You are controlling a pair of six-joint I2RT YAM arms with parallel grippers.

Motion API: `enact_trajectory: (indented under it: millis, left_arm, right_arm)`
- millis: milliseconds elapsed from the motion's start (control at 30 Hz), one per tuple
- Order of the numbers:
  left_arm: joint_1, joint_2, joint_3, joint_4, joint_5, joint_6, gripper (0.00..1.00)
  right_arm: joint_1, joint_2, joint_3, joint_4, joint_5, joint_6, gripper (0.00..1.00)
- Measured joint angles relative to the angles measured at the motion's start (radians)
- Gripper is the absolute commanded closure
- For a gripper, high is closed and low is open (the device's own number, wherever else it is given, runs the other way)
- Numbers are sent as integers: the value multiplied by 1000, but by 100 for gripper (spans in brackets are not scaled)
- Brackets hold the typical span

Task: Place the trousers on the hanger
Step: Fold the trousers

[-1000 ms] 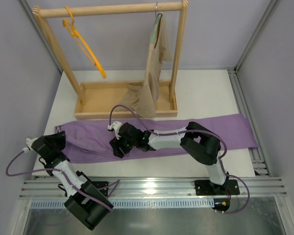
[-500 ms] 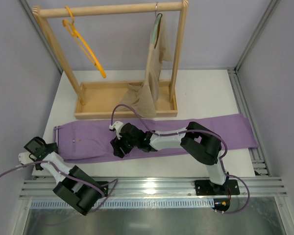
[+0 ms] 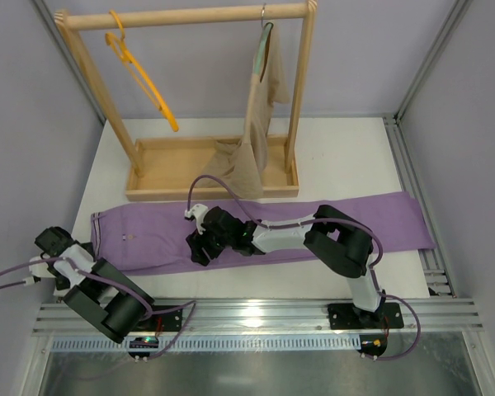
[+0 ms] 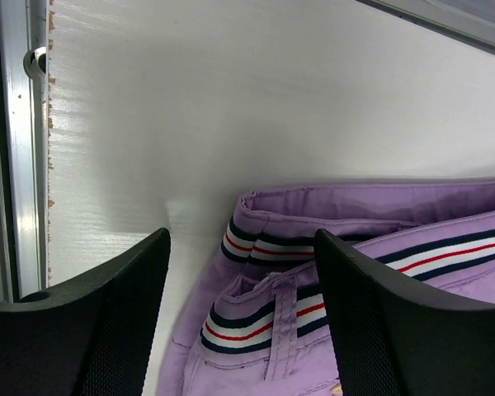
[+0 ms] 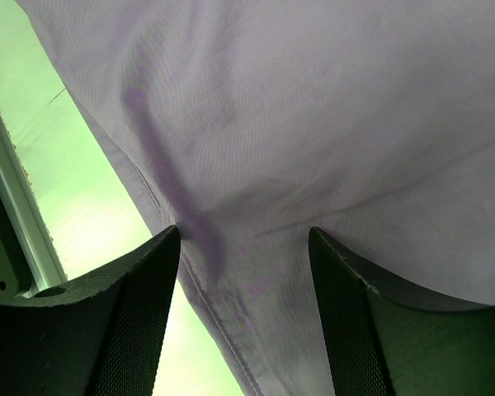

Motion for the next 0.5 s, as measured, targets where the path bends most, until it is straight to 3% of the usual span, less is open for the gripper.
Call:
enact_trajectory:
  millis: [300, 500]
  left_arm:
    - [-4, -72, 68, -69, 0, 42, 28]
    - [-114, -258, 173, -73, 38, 89, 36]
  right_arm:
    - [-3, -6, -5, -3, -6, 0, 33]
    - [-6, -35, -29, -26, -6, 8, 33]
